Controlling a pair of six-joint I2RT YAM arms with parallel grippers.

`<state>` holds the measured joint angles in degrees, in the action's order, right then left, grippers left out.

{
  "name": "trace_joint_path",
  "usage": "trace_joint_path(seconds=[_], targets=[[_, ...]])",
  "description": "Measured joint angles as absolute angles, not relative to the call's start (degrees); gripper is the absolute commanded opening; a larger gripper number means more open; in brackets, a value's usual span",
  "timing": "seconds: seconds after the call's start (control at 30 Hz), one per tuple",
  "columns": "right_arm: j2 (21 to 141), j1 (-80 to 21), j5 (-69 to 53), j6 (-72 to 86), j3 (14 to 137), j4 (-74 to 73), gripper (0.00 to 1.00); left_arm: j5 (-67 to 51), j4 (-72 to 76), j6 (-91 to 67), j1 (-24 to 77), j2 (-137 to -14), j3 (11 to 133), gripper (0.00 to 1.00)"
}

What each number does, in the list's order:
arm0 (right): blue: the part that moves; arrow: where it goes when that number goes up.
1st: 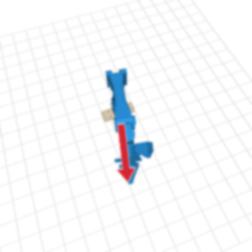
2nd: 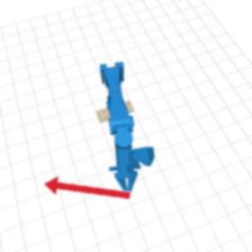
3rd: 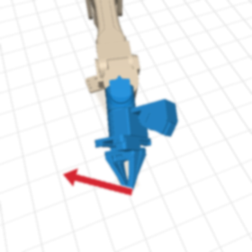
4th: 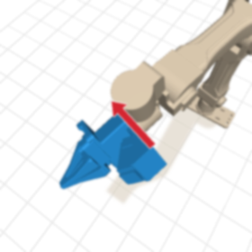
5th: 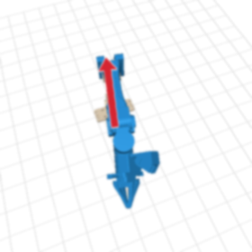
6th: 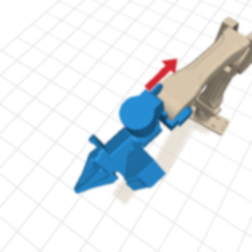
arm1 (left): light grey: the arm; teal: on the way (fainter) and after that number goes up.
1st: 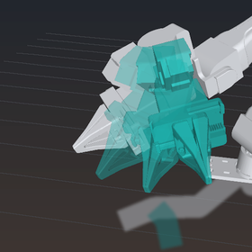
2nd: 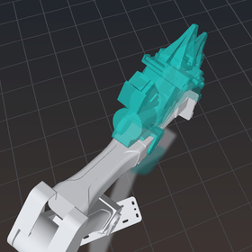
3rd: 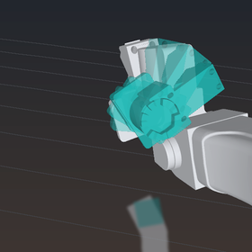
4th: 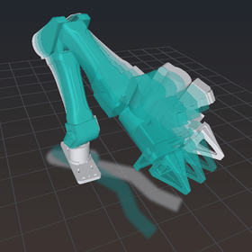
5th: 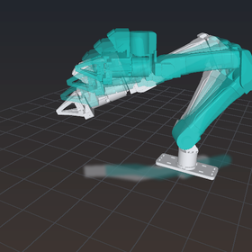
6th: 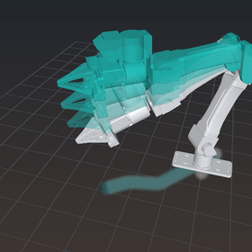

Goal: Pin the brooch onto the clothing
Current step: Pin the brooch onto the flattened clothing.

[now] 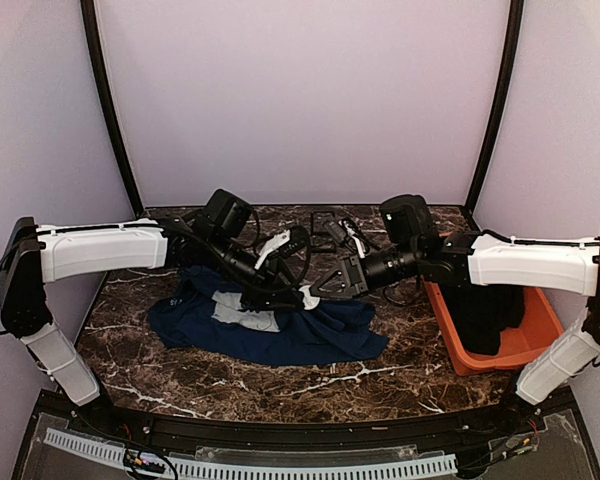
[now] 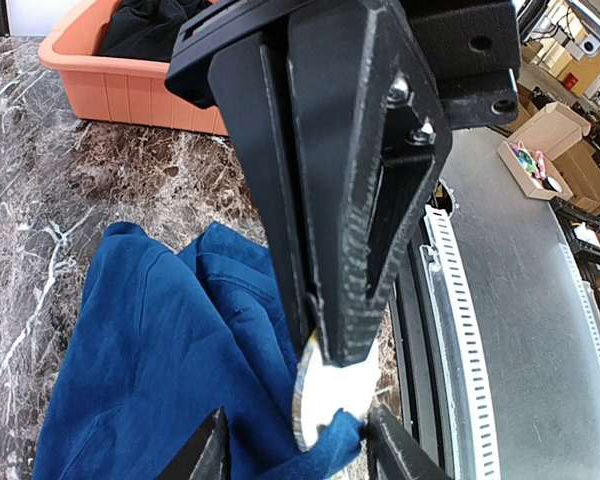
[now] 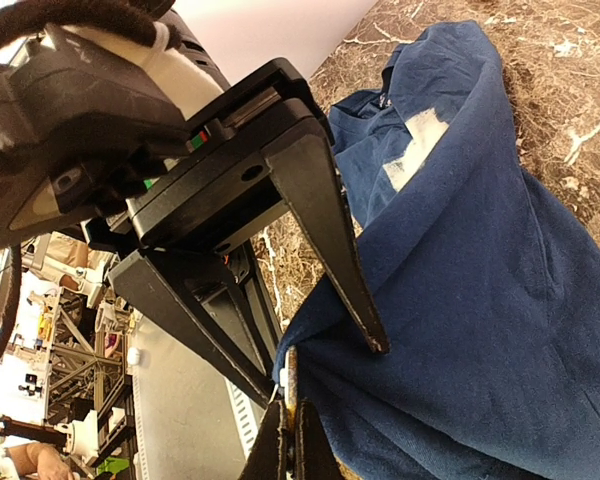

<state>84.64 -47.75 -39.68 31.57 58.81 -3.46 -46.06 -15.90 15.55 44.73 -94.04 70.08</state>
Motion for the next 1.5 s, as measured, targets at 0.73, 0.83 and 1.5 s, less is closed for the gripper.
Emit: trace_joint_path(seconds=[0.73, 0.83, 1.5], targets=[[84.62, -47.62, -40.12, 31.64, 57.80, -2.55, 0.00, -50.41, -9.87, 10.17, 44.16, -94.06, 69.36, 0.44], [84.62, -47.62, -40.12, 31.68, 57.82, -2.55, 0.00, -50.41, -9.87, 9.96, 44.14, -94.06, 69.36, 0.44], [84.62, -47.57, -40.73, 31.99, 57.82, -1.63, 0.00, -50.00, -10.83, 10.66, 44.14, -94.08, 69.36, 0.41]])
